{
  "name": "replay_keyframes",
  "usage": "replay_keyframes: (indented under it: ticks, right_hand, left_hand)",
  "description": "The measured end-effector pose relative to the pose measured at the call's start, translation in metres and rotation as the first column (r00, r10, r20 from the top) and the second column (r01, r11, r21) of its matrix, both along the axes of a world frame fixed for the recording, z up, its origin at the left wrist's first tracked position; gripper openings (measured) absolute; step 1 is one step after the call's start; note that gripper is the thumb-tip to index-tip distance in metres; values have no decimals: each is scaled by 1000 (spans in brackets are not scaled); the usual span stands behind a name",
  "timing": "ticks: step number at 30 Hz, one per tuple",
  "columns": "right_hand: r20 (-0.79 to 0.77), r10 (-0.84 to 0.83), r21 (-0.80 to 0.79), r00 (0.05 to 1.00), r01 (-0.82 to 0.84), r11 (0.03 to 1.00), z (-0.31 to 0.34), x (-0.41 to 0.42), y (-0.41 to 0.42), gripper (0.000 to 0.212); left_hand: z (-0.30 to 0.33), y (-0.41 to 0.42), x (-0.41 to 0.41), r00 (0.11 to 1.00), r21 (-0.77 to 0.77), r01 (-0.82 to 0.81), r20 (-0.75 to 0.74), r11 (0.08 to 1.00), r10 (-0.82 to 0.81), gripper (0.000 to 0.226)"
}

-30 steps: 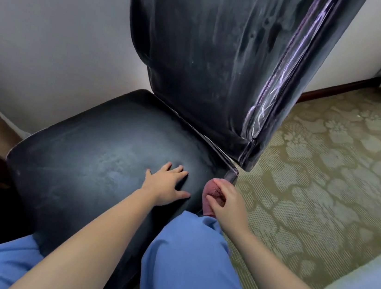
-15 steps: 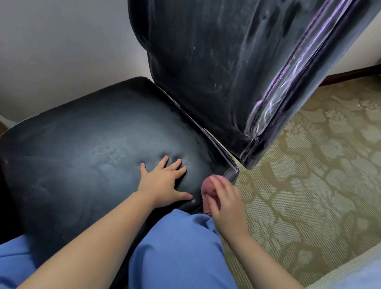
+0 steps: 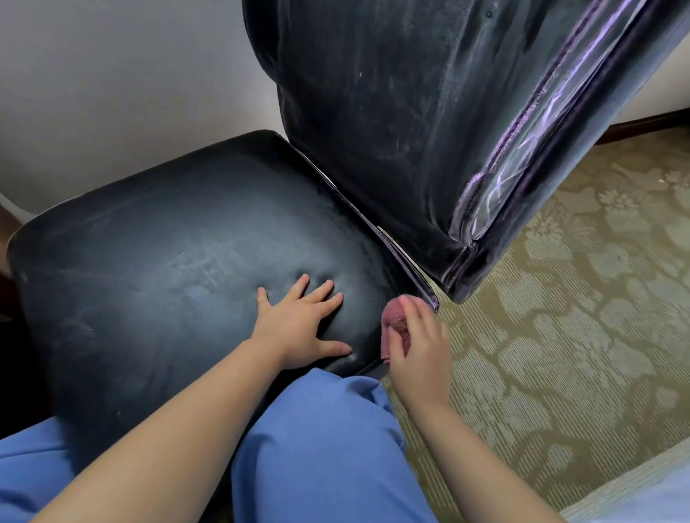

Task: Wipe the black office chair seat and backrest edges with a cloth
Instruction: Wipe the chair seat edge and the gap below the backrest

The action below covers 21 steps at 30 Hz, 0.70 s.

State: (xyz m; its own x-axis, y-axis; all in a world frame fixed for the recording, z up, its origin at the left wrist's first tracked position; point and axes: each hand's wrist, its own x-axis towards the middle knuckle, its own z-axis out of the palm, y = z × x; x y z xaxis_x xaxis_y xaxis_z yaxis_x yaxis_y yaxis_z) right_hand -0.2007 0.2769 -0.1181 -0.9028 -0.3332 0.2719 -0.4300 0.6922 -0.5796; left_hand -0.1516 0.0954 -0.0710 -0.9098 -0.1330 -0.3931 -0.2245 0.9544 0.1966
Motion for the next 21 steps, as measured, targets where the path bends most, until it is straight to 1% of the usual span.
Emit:
replay_keyframes:
  ticks: [2, 4, 5, 6, 8, 9, 10, 11, 13, 14, 15, 16, 17, 19, 20, 21]
  right_hand:
    - [-65, 125, 53, 990, -122, 991, -3, 11, -3, 46]
    - [-118, 280, 112, 953, -267, 957, -7, 18, 5, 45]
    - [-121, 302, 119, 946, -288, 950, -7, 14, 9, 45]
    - [-106, 263, 101, 959, -252, 962, -6, 8, 11, 44]
    - [-11, 46, 11, 999, -45, 999, -3, -3, 10, 43]
    - [32, -44, -21, 999, 45, 999, -3, -5, 6, 44]
    - [30, -67, -29, 997, 68, 997, -3, -2, 2, 44]
    - [-10, -31, -15, 999, 31, 999, -3, 4, -1, 44]
    - [-94, 135, 44, 986, -131, 990, -7, 18, -1, 44]
    - [-112, 204, 71, 972, -197, 978, -10, 21, 3, 45]
    - [-111, 236, 80, 965, -228, 970, -10, 19, 7, 46]
    - [-99, 215, 69, 972, -209, 976, -9, 14, 10, 46]
    - [-62, 140, 38, 988, -137, 990, -6, 6, 12, 45]
    - [58, -66, -30, 996, 68, 997, -3, -9, 11, 43]
    - [93, -129, -39, 987, 133, 990, -2, -12, 9, 44]
    - [94, -143, -34, 985, 147, 989, 0, -10, 6, 45]
  left_hand:
    - [0, -1, 0, 1000, 6, -3, -2, 1000, 3, 83]
    - [0, -1, 0, 1000, 4, -1, -1, 1000, 1, 83]
    - [0, -1, 0, 1000, 4, 0, 2, 1000, 0, 84]
    - [1, 0, -1, 1000, 5, 1, 6, 1000, -1, 84]
    - [3, 1, -2, 1000, 5, 2, 19, 1000, -2, 85]
    - [4, 1, -3, 1000, 6, 2, 26, 1000, -2, 84]
    - [6, 2, -4, 999, 9, -2, 32, 1000, 2, 84]
    - [7, 3, -4, 999, 13, -10, 36, 1000, 9, 84]
    - [10, 6, -6, 999, 25, -31, 40, 999, 30, 83]
    - [12, 8, -7, 998, 27, -43, 42, 999, 42, 83]
    - [13, 11, -9, 998, 27, -54, 45, 998, 53, 82]
    - [14, 14, -11, 997, 25, -64, 49, 998, 63, 82]
    - [14, 16, -12, 996, 24, -71, 54, 997, 69, 82]
    - [15, 17, -12, 996, 23, -71, 57, 997, 70, 84]
    - [15, 16, -11, 996, 28, -72, 49, 997, 71, 86]
    - [15, 16, -11, 996, 38, -78, 37, 996, 76, 89]
